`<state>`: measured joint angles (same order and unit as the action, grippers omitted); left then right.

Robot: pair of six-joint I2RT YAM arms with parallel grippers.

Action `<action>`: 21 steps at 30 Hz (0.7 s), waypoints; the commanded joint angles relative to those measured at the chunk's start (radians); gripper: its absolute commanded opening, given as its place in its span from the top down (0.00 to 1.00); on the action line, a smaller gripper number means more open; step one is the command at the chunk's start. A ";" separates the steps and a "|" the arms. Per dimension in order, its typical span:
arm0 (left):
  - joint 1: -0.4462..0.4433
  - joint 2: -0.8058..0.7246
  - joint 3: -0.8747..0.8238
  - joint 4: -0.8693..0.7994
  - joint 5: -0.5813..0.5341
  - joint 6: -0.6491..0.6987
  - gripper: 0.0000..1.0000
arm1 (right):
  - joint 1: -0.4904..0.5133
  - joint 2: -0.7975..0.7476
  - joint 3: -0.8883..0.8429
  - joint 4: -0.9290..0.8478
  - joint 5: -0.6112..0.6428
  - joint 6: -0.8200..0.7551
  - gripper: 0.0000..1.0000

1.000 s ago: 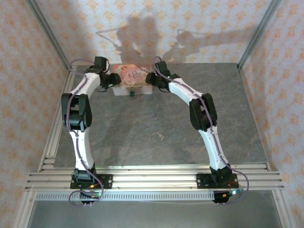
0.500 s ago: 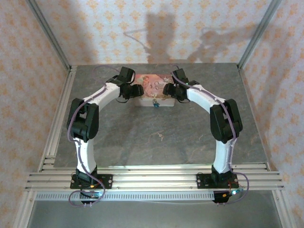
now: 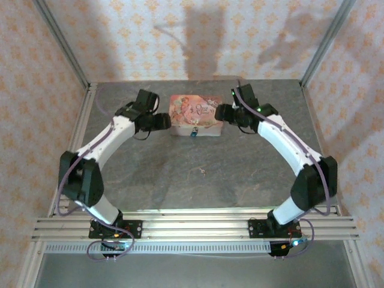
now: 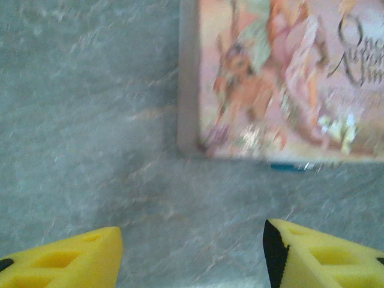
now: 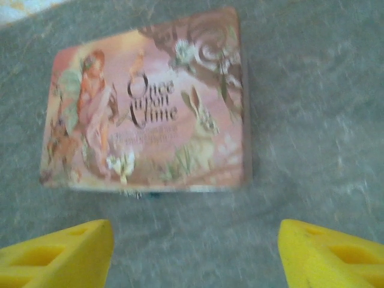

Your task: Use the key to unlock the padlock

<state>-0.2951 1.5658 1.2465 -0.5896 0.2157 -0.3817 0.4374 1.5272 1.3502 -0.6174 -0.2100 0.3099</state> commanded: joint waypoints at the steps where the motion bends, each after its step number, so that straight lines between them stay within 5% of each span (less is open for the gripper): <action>1: -0.016 -0.092 -0.203 0.002 -0.017 -0.029 0.36 | 0.097 -0.013 -0.105 -0.073 -0.043 -0.061 0.37; 9: -0.184 -0.313 -0.552 0.103 -0.033 -0.203 0.37 | 0.340 0.176 -0.087 -0.222 -0.026 -0.247 0.42; 14: -0.275 -0.426 -0.666 0.123 -0.059 -0.291 0.37 | 0.360 0.226 -0.084 -0.223 -0.021 -0.311 0.43; 21: -0.289 -0.620 -0.747 0.060 -0.131 -0.323 0.38 | 0.367 0.302 -0.043 -0.225 0.014 -0.382 0.56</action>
<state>-0.5766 1.0016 0.5232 -0.5056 0.1581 -0.6617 0.8017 1.7958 1.2755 -0.8082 -0.2379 -0.0116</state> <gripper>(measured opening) 0.622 0.442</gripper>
